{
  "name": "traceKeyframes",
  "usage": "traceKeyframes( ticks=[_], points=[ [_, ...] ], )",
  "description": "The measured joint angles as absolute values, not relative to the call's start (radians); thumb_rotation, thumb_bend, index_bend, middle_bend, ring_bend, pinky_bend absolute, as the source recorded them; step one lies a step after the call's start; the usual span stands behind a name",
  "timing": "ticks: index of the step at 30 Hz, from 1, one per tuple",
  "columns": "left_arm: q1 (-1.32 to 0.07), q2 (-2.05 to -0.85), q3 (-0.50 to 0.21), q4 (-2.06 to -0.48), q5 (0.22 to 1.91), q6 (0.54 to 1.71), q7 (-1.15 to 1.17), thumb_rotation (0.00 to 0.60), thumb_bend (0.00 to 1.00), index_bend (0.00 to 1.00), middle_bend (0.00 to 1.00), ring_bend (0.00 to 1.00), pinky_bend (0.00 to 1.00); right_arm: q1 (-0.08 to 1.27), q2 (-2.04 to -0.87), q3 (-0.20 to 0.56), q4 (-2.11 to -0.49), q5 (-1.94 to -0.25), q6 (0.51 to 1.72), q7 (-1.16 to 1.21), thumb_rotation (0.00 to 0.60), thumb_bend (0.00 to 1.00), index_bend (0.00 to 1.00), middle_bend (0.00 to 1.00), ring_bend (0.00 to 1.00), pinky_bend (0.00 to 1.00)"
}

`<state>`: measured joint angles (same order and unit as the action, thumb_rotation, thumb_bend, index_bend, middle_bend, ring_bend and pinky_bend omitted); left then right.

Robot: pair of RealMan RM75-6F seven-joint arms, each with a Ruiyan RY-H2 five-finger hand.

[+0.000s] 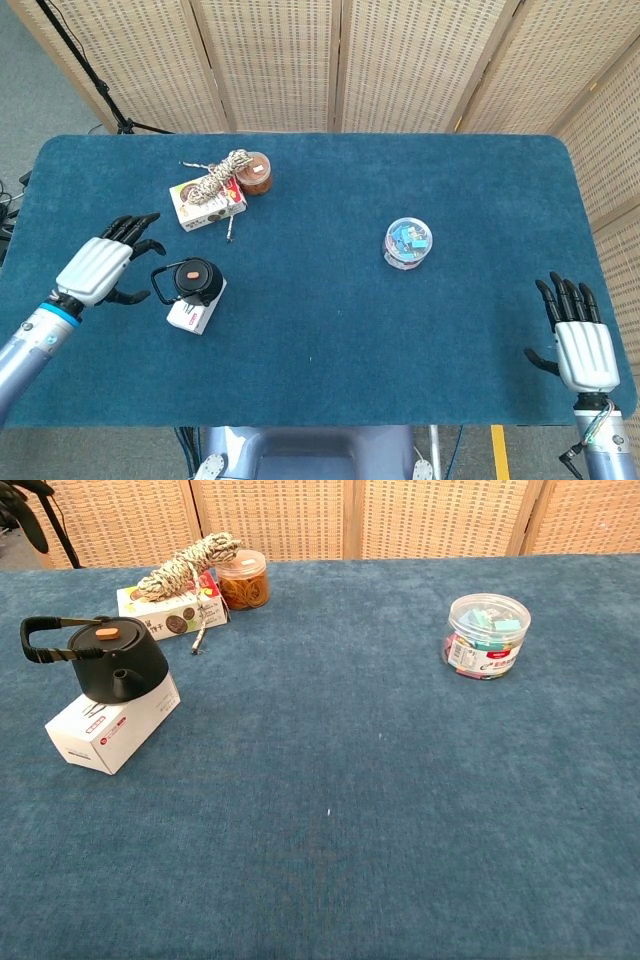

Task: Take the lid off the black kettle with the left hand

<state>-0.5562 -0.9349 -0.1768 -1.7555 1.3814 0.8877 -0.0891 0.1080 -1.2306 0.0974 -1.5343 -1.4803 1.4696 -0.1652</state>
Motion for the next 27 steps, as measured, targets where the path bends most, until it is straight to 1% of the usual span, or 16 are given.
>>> traceKeyframes(
  ticks=[6,13,19,27],
  points=[
    [-0.613,-1.000,-0.181,-1.701,1.328,0.827,-0.070,0.600,0.21,0.40,0.00,0.00,0.00,0.116,-1.235,0.111,-1.521,-1.444,1.449,-0.166,0.600,0.00,0.00,0.00,0.00,0.00],
    [-0.650,-1.035,-0.183,-1.689,1.232,0.799,0.010,0.600,0.22,0.40,0.00,0.00,0.00,0.120,-1.233,0.114,-1.513,-1.427,1.438,-0.159,0.600,0.00,0.00,0.00,0.00,0.00],
    [-0.669,-1.074,-0.182,-1.701,1.118,0.811,0.103,0.600,0.22,0.43,0.00,0.00,0.00,0.122,-1.230,0.112,-1.513,-1.421,1.430,-0.154,0.600,0.00,0.00,0.00,0.00,0.00],
    [-0.696,-1.124,-0.177,-1.739,1.005,0.866,0.225,0.600,0.24,0.47,0.00,0.00,0.00,0.123,-1.223,0.112,-1.516,-1.409,1.421,-0.146,0.600,0.00,0.00,0.00,0.00,0.00]
  ],
)
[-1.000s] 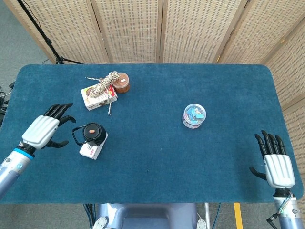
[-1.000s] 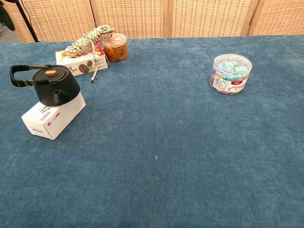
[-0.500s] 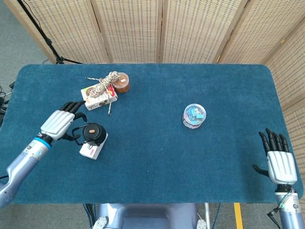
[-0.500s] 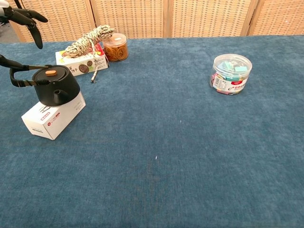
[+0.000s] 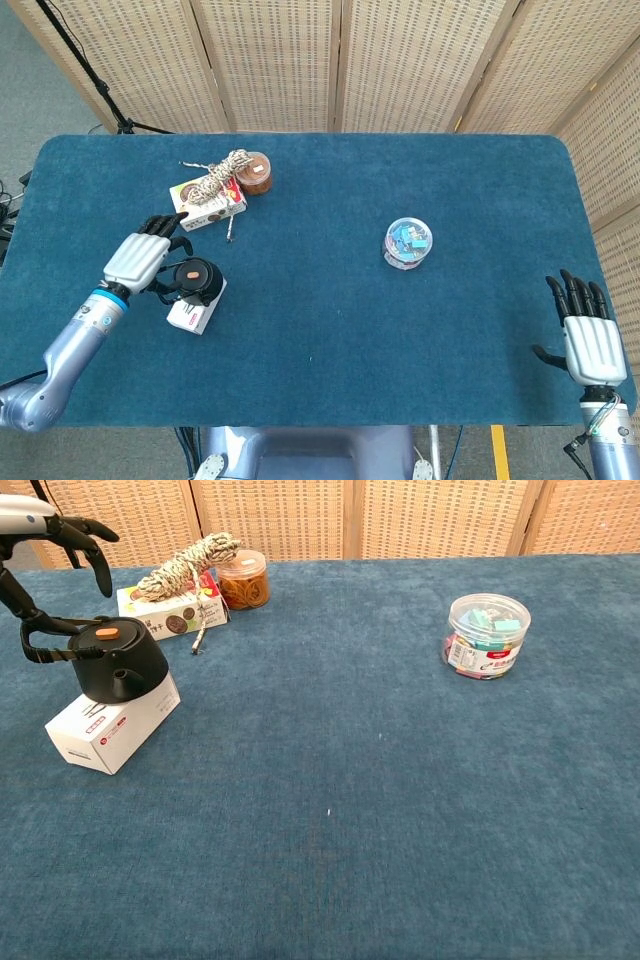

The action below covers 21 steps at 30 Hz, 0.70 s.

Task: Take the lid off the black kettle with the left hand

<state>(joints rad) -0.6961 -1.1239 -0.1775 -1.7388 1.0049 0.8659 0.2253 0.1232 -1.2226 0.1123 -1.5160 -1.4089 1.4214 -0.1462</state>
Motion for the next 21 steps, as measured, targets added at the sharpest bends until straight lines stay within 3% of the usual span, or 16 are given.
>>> traceKeyframes(
  ticks=[21],
  points=[
    [-0.748,-1.210,-0.181,-1.820,0.732,0.999,0.389,0.600,0.34,0.53,0.00,0.00,0.00,0.125,-1.209,0.111,-1.519,-1.396,1.412,-0.124,0.600,0.00,0.00,0.00,0.00,0.00]
  ],
)
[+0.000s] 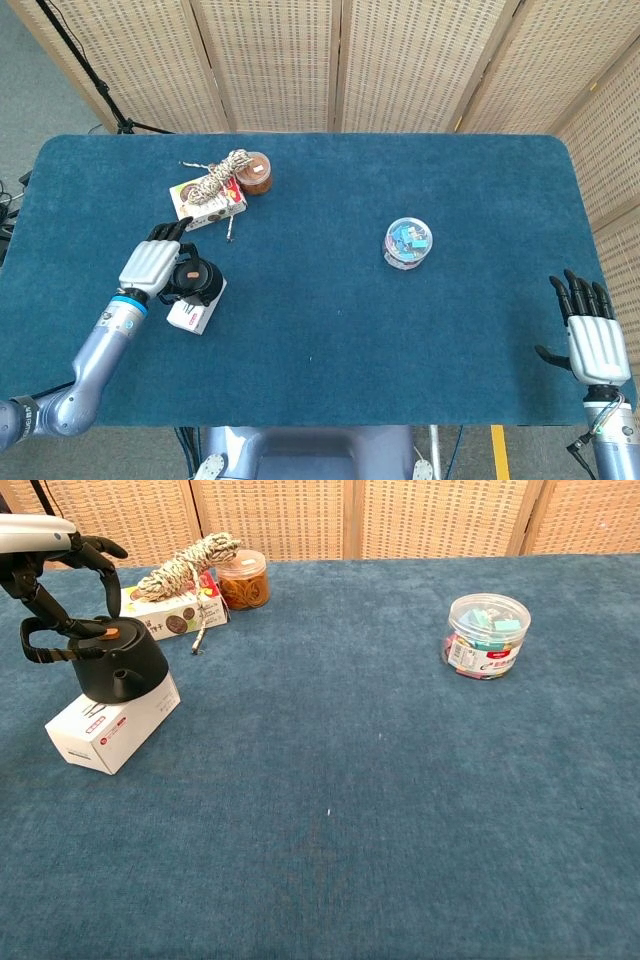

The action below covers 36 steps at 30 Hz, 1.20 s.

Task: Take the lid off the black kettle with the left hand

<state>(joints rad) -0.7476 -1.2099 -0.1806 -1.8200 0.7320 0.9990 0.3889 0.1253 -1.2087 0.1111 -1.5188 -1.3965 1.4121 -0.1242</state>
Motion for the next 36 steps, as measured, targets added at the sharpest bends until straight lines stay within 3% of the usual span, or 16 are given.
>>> traceKeyframes(
  ticks=[21,36],
  points=[
    [-0.756,-1.251,-0.170,-1.812,0.659,1.045,0.411,0.600,0.34,0.53,0.00,0.00,0.00,0.123,-1.200,0.106,-1.529,-1.402,1.417,-0.116,0.600,0.00,0.00,0.00,0.00,0.00],
    [-0.759,-1.258,-0.165,-1.806,0.653,1.046,0.412,0.600,0.35,0.63,0.00,0.00,0.00,0.122,-1.198,0.104,-1.528,-1.406,1.420,-0.108,0.600,0.00,0.00,0.00,0.00,0.00]
  ],
)
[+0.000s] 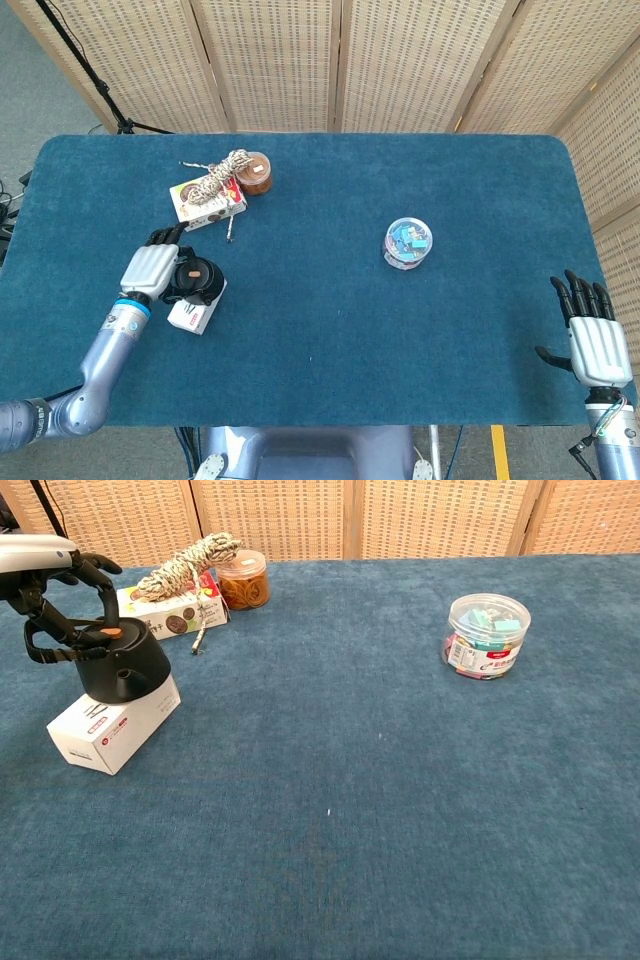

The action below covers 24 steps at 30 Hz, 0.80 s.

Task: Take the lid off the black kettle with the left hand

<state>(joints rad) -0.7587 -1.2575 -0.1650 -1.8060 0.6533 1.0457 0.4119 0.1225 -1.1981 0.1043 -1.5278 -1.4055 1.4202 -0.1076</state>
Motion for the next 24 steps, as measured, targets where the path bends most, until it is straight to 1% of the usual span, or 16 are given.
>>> traceKeyframes(
  ticks=[15,24],
  points=[
    [-0.755,-1.197,-0.185,-1.868,0.679,1.071,0.411,0.600,0.36,0.63,0.00,0.00,0.00,0.121,-1.197,0.101,-1.532,-1.408,1.423,-0.110,0.600,0.00,0.00,0.00,0.00,0.00],
    [-0.752,-1.130,-0.211,-1.872,0.676,1.069,0.388,0.600,0.36,0.63,0.00,0.00,0.00,0.120,-1.198,0.098,-1.535,-1.414,1.427,-0.112,0.600,0.00,0.00,0.00,0.00,0.00]
  ],
)
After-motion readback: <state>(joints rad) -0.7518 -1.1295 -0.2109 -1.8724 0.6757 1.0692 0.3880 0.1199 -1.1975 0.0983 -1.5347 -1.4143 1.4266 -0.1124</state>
